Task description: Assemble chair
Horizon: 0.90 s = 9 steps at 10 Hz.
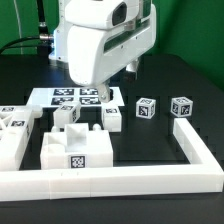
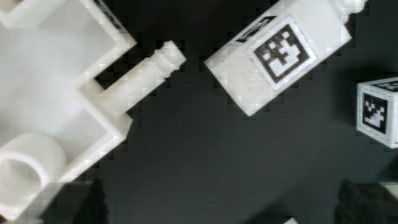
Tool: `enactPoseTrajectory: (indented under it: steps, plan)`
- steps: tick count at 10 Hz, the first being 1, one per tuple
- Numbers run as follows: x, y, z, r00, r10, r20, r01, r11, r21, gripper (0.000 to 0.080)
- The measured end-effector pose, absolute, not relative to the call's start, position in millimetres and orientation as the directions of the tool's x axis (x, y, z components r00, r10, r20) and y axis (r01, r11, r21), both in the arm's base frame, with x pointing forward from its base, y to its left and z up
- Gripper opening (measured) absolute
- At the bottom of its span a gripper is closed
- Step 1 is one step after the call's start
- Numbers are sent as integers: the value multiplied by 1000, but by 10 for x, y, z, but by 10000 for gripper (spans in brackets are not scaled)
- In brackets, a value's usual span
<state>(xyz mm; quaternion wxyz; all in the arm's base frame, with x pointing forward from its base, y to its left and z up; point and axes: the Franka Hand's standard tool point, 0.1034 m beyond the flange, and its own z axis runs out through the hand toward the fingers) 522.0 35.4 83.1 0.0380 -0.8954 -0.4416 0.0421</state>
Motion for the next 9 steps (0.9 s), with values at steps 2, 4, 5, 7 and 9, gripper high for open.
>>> enactPoseTrajectory:
  steps: [2,4,5,7,9]
  plan:
    - [5219,355,830,600,799,-41,792,-601,-106,650]
    - [5219,354,830,600,799,-41,793,-600,-106,650]
    - [5219,354,830,600,799,-41,793,-600,-106,650]
    - [5219,354,830,599,799,-41,793,-600,-106,650]
    - [5189,337,834,634,772,-48,765,-635,-105,650]
